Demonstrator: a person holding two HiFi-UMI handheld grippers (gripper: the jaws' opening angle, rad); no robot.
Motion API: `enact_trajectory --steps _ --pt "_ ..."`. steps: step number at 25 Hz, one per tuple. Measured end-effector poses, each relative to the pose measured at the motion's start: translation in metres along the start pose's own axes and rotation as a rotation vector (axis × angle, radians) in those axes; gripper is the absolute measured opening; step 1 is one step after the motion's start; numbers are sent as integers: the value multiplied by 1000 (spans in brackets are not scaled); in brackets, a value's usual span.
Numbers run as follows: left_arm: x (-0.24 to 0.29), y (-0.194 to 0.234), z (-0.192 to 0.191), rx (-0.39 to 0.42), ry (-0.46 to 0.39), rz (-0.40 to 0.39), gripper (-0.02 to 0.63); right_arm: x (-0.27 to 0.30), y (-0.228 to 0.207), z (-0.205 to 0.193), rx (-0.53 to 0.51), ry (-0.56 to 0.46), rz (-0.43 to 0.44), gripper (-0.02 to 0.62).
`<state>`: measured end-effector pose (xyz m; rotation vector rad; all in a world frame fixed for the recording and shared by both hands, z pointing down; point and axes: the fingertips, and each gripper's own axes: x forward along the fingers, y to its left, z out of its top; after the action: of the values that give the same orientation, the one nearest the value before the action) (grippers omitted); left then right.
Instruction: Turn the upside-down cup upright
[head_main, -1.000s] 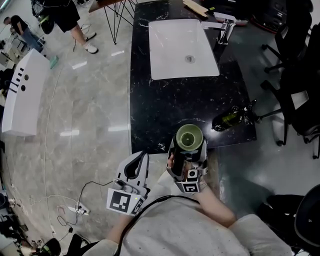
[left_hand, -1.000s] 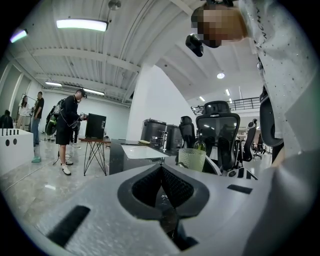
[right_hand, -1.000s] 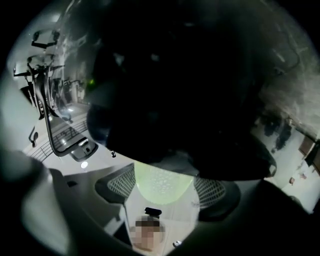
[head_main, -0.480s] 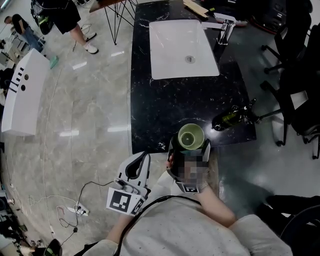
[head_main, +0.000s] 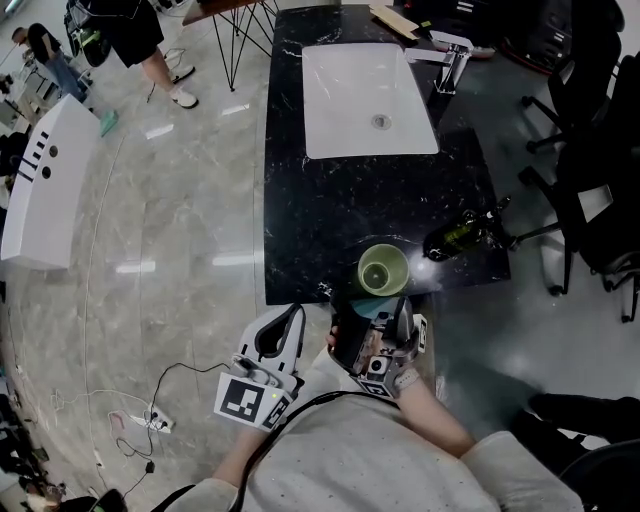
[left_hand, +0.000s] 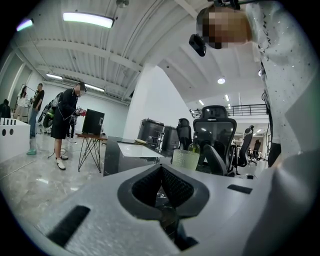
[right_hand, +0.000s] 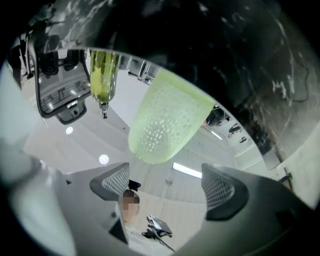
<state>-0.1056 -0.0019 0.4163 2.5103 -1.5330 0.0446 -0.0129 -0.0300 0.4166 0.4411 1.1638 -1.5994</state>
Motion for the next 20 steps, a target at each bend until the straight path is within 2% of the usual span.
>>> enact_trajectory --steps 2,8,9,11,13,16,20 --pt "1 -3 1 -7 -5 -6 8 0 -1 -19 -114 93 -81 423" --pt "9 -16 4 -23 -28 -40 8 -17 -18 -57 -411 367 -442 416" --pt "11 -17 4 -25 -31 -44 8 -19 -19 -59 -475 408 -501 398" --pt "15 -21 6 -28 -41 -53 8 -21 -20 -58 -603 462 -625 203" --pt "21 -26 9 -25 -54 -63 8 -20 -17 -55 -734 505 -734 62" --pt "29 -32 15 -12 -72 -76 8 -13 -9 -51 -951 583 -849 14" --pt "38 -37 23 5 -94 -80 8 0 7 -49 -1282 684 -911 9"
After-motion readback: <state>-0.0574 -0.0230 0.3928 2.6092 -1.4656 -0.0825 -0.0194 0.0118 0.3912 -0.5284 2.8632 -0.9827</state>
